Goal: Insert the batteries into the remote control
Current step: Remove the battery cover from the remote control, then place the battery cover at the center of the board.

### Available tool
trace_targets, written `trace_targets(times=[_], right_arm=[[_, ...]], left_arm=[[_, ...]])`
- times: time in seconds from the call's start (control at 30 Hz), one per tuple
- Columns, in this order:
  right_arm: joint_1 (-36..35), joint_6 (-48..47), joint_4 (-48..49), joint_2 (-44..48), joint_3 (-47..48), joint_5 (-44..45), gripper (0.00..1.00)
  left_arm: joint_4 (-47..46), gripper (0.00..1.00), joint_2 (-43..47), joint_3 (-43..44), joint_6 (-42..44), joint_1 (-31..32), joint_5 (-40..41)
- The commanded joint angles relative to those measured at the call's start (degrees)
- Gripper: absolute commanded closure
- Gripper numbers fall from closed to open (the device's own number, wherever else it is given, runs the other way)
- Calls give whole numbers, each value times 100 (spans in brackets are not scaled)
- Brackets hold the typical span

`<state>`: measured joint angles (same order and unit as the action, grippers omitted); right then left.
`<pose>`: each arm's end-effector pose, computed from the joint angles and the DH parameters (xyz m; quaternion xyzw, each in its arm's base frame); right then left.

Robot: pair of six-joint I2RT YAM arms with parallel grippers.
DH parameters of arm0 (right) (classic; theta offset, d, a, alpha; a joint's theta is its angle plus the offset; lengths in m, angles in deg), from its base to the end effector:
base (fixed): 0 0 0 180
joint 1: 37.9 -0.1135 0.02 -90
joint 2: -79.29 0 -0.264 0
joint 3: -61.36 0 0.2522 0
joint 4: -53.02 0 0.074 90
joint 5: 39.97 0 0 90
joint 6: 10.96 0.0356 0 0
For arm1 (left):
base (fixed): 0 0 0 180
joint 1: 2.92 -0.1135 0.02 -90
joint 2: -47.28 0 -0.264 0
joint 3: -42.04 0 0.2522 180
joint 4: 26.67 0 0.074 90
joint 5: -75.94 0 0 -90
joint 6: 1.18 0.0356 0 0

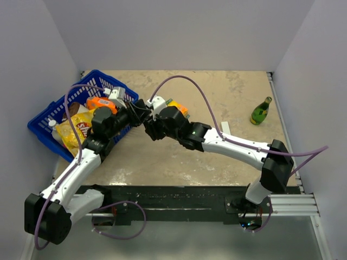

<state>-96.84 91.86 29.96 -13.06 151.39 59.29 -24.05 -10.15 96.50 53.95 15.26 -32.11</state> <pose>0.2017 0.3238 0.3203 -0.2903 0.7920 0.2570 0.4716 0.2218 -0.0844 0.3124 -0.0019 0.7391 -0.4003 0.5417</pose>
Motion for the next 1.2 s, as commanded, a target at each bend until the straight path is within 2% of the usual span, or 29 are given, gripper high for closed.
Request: trace_targets(times=[0.0, 0.23, 0.47, 0.83, 1.07, 1.17], right_arm=[[-170, 27, -510, 244, -323, -91, 87], [-381, 273, -696, 464, -981, 58, 86], [-619, 388, -959, 561, -1185, 392, 86], [-777, 476, -1153, 947, -1500, 340, 85], [-777, 537, -1205, 1167, -1624, 331, 85], [-725, 625, -1372, 1053, -1580, 629, 85]], left_arm=[[-301, 100, 232, 245, 244, -243, 389], [-249, 100, 460, 245, 384, -358, 661], [-152, 100, 619, 236, 473, -420, 996], [-47, 100, 733, 245, 560, -473, 1312], [-178, 100, 707, 210, 525, -473, 1075], [-319, 100, 654, 192, 508, -473, 768]])
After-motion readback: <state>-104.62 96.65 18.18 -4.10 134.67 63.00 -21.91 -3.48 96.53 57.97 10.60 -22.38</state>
